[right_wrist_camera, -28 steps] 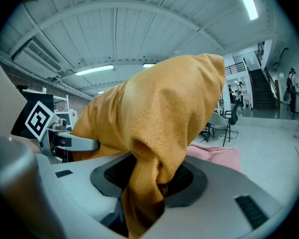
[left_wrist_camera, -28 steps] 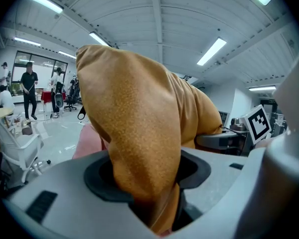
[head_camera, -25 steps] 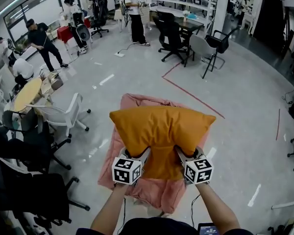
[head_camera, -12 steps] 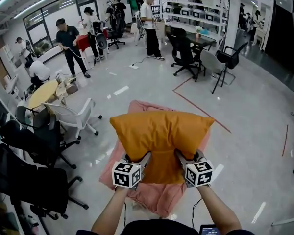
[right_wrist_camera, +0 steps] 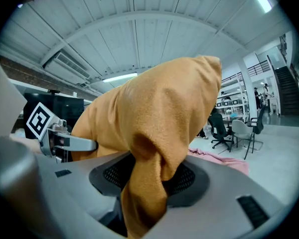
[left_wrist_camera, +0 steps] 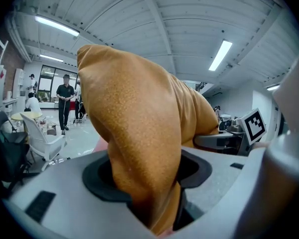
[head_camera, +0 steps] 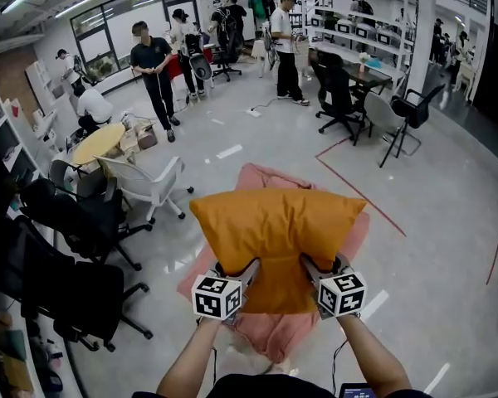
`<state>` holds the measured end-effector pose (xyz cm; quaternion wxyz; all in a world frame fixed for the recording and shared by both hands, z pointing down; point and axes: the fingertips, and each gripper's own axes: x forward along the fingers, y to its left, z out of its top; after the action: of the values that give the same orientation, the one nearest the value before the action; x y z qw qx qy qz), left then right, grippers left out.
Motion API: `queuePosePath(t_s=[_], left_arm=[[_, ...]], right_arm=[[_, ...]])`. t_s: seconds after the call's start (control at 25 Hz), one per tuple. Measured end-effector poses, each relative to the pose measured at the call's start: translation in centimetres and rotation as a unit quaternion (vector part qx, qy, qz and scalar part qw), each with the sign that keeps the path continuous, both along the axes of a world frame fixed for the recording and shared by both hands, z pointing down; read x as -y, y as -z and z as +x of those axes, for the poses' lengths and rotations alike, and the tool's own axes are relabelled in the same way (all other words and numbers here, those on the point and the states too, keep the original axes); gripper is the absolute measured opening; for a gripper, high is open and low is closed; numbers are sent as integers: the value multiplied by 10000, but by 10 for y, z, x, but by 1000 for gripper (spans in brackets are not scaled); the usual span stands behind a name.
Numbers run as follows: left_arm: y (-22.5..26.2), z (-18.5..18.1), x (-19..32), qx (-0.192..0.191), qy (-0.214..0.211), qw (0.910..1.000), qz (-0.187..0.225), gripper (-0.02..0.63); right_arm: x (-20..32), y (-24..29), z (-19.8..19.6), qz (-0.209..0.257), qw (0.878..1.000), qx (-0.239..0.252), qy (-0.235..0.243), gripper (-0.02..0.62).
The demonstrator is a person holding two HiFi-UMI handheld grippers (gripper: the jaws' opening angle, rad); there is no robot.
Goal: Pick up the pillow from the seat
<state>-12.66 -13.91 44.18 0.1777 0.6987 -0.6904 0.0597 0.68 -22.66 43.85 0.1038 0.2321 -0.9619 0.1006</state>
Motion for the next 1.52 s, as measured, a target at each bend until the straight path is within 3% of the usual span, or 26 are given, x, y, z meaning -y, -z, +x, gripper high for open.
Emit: queuePosePath(t_s=[0.4,1.52], left_arm=[[6,-6,-34,24,66,9999,111,256],[40,-16,-180,26,-345,9980,529,256]], right_arm=[[-32,5,-7,76,10000,15,52,209],[-186,42,-12,488,9982,64,-342,209]])
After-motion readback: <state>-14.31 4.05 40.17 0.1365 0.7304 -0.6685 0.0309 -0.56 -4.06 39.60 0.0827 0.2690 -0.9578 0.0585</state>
